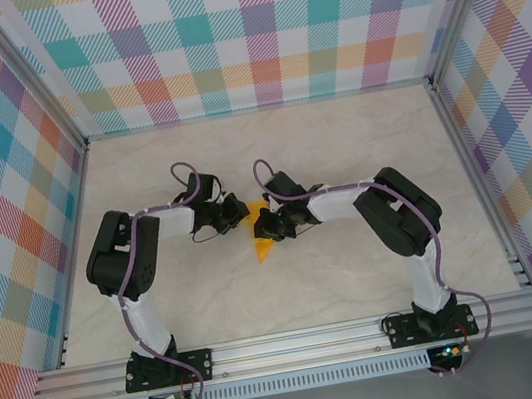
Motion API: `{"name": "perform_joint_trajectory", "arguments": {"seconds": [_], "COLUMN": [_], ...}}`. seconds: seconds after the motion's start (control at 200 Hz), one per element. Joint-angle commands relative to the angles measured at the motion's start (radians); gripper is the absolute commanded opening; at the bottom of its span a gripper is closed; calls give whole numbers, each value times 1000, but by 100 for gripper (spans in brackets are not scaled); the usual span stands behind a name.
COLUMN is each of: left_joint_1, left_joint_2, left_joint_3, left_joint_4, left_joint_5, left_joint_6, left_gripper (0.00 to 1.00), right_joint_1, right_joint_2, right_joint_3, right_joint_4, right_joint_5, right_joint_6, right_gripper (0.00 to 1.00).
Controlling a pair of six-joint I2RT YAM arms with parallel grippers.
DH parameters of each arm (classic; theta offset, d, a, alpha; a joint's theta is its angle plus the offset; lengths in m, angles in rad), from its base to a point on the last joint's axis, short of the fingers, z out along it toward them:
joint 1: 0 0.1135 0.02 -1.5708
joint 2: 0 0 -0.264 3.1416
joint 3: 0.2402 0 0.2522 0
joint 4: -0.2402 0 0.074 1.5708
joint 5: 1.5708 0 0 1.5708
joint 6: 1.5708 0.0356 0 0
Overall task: Fold a paper plane with a square sheet of paper (pick it up from the middle)
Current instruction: Third fold the triangle at the center of the table.
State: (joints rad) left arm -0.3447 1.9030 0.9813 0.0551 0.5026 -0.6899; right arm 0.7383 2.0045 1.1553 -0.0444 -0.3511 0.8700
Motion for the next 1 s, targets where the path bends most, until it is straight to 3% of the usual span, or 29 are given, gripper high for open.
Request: {"name": "perform_joint_trajectory", "arguments": {"seconds": [0.0,0.275,0.46,0.995], "left_joint_1": [-20,-20,-30,-39], "left_joint_2": [13,-69,-57,15], "left_joint_3": [7,6,-9,7], "left_joint_4": [-57,-102,-33,-119], "left_joint_5": [12,-23,54,-23], "left_joint_6": [21,37,33,19], "left_gripper": [9,9,9,8], "right_joint_1": [-6,-7,-7,-7], "right_joint_2": [29,2,-15,-43], "right_joint_3": [13,1,13,-3], "right_joint_4": [-1,-33,-36,-65], "right_joint_5": [-9,36,39,121], "right_joint_6": [-25,-23,-23,12], "right_gripper": [11,9,10,10]}}
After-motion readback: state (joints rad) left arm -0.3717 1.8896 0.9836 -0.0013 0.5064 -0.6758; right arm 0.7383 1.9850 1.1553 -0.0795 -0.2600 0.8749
